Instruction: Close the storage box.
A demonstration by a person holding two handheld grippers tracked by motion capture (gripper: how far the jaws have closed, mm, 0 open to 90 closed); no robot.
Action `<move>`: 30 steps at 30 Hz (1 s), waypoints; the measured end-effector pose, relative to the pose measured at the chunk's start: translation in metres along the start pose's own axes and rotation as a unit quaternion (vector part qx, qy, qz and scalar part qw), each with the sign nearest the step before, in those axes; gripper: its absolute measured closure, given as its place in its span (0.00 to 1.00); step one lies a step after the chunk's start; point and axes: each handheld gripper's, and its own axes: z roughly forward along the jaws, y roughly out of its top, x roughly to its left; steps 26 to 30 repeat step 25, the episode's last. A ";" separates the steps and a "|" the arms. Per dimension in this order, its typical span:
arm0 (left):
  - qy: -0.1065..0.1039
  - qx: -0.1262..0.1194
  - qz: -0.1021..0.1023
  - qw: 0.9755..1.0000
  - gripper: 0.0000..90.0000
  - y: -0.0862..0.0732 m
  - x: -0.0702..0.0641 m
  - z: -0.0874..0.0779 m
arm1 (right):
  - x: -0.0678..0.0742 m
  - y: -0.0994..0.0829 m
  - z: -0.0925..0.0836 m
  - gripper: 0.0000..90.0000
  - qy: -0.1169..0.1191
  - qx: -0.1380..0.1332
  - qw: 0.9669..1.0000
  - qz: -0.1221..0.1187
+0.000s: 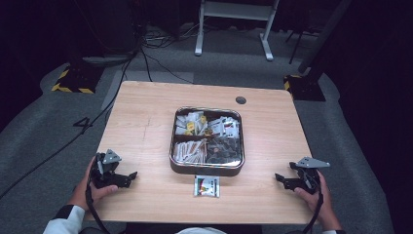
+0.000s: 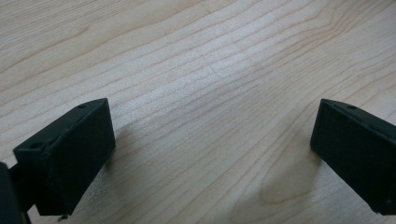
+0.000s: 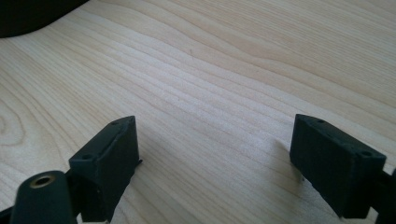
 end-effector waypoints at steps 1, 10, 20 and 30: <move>0.001 -0.001 -0.001 1.000 0.00 0.000 0.000 0.000 | 0.000 0.000 0.000 0.18 0.000 0.000 1.000 0.000; 0.000 -0.001 -0.002 1.000 0.00 0.001 0.000 0.001 | 0.000 0.000 0.000 0.18 0.000 0.000 1.000 0.000; 0.000 -0.001 -0.002 1.000 0.00 0.001 0.000 0.001 | 0.000 0.001 0.000 0.18 -0.001 0.000 1.000 0.001; -0.001 -0.002 -0.001 1.000 0.00 0.001 0.000 0.002 | 0.000 0.001 0.000 0.18 -0.001 0.000 1.000 0.001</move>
